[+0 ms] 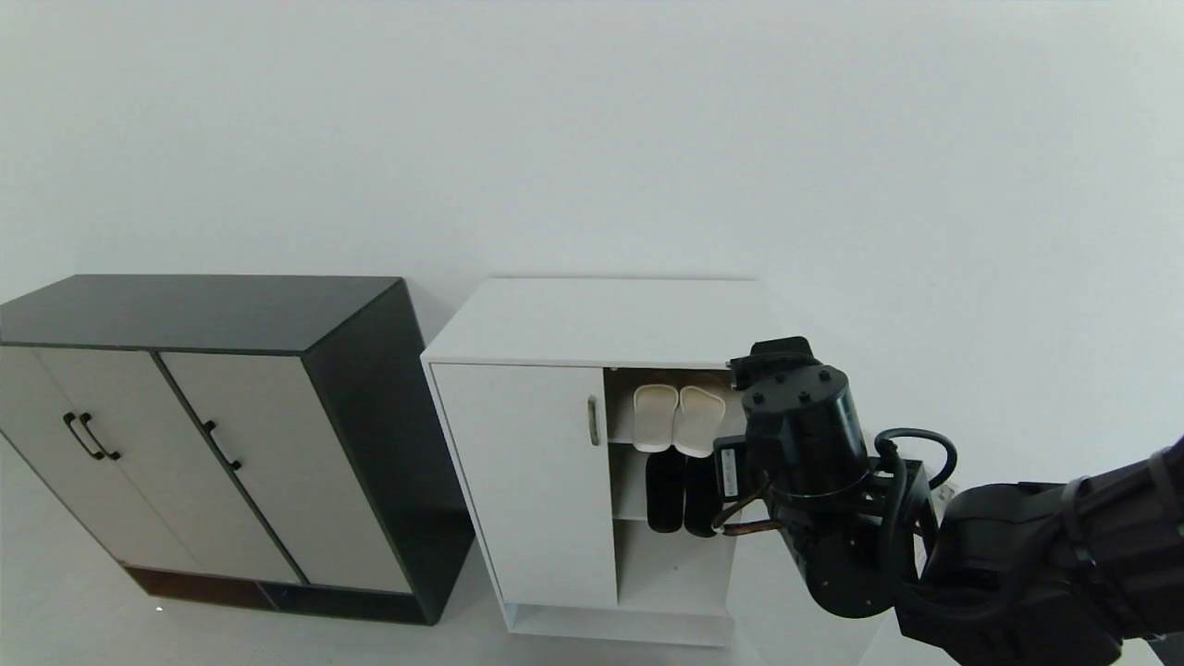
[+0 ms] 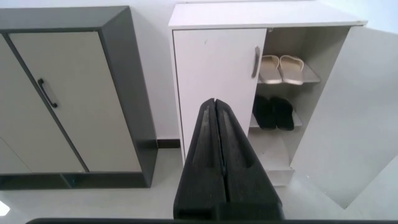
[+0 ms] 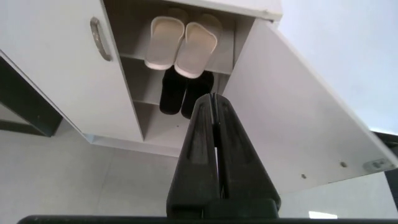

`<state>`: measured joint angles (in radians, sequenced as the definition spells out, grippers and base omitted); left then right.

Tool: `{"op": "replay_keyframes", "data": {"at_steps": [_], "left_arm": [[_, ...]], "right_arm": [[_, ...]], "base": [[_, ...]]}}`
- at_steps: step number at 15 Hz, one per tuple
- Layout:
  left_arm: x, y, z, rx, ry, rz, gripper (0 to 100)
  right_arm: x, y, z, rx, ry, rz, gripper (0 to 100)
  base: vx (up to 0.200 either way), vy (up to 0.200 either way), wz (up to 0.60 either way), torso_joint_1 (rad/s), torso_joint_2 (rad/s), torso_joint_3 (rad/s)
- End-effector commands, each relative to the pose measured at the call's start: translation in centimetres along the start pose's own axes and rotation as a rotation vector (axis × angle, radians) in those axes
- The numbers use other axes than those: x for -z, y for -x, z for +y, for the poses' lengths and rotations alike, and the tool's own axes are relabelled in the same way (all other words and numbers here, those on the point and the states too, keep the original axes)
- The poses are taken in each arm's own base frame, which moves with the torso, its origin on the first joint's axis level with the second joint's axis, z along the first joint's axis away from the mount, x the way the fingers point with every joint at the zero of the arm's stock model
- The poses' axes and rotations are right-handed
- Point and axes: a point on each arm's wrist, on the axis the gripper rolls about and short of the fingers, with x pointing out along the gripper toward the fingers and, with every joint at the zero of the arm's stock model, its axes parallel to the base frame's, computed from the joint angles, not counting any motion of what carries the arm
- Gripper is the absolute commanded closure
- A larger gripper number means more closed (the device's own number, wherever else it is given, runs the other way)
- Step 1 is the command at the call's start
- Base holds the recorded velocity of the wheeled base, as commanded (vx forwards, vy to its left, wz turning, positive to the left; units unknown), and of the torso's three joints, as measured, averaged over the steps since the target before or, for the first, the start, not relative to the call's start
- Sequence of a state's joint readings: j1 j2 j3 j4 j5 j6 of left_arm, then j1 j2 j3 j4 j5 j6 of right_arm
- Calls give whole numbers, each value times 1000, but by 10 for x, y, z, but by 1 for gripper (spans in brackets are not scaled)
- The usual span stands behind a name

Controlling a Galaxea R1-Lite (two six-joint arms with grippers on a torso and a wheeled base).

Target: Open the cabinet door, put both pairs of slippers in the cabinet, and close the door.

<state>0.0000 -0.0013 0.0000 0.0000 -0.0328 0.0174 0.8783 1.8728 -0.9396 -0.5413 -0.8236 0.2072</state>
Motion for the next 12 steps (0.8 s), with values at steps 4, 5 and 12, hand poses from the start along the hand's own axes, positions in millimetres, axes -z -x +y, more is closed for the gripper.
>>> {"op": "replay_keyframes", "data": {"at_steps": [4,5,12], "left_arm": [[0,0,0,1,-1,1,100],[0,0,0,1,-1,1,100],[0,0,0,1,-1,1,100]], "right_arm": [[2,-1,0,2,4,-2,100],[2,-2,-1,5,7,-2,100],[7,-1,-2,3,30,-2,100]], "base": [[0,0,0,183,-398,-218],[0,0,0,168,-378,-198],[0,0,-257,61,-119,-65]]}}
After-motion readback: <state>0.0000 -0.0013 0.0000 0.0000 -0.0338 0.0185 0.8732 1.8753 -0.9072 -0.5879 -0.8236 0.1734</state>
